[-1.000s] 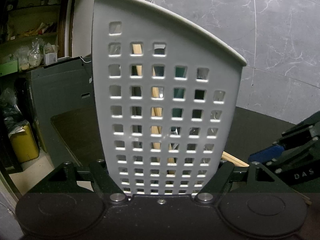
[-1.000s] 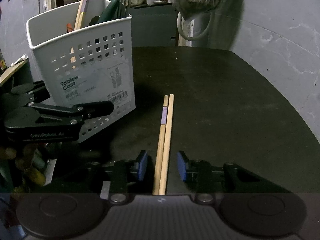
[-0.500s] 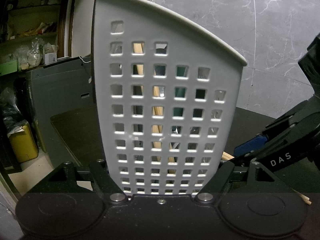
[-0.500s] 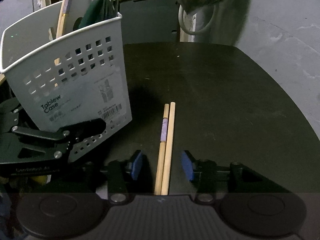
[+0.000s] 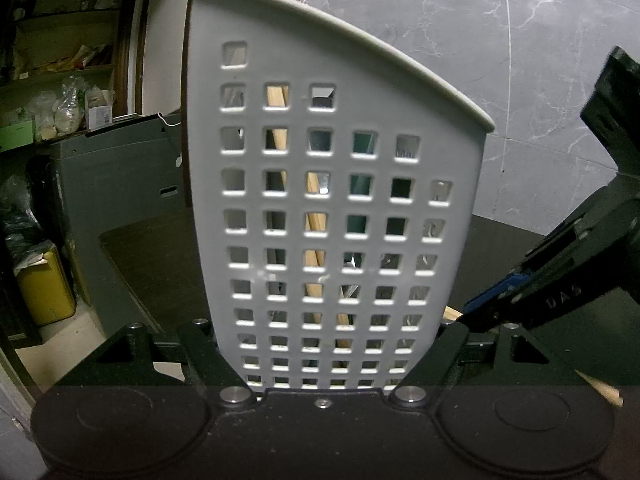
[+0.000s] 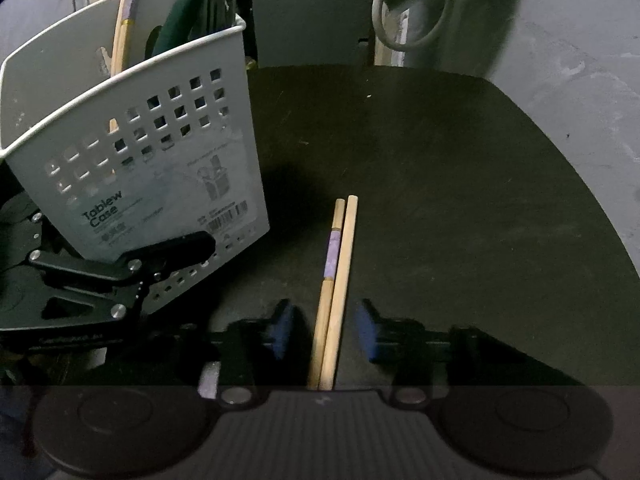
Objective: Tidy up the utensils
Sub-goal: 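Regrip the chopsticks together and slide them toward the caddy with the right gripper, then raise the chopsticks upright with the right gripper above the caddy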
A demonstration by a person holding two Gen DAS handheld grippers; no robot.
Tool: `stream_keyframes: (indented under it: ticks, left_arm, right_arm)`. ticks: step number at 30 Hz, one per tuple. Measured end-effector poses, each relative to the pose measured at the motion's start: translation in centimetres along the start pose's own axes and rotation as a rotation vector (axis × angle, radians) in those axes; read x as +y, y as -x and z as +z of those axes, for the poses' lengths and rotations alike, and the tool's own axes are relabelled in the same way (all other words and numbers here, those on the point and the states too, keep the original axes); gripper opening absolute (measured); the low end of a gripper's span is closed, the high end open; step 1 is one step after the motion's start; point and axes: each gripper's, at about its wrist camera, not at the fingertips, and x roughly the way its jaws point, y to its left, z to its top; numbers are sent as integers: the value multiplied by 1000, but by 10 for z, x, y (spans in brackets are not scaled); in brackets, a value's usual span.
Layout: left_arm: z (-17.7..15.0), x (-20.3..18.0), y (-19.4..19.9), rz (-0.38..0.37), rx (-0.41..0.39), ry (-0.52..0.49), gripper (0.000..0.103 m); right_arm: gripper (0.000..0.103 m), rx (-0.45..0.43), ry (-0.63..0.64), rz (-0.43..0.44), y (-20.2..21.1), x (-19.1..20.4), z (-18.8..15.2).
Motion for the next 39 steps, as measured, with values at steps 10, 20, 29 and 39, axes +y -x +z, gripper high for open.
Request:
stream_keyframes:
  ticks: [10, 20, 29, 39]
  left_arm:
    - [-1, 5, -2, -8, -3, 3, 78]
    - [-6, 8, 0, -13, -12, 16, 78]
    - [-8, 8, -3, -11, -9, 11, 78]
    - [-4, 3, -3, -3, -4, 1, 78]
  right_arm:
    - [18, 188, 48, 2, -11, 1, 39]
    - [13, 276, 64, 30, -19, -1, 57]
    - [13, 81, -245, 218, -4, -59, 21]
    - [14, -182, -505, 423, 1, -104, -26]
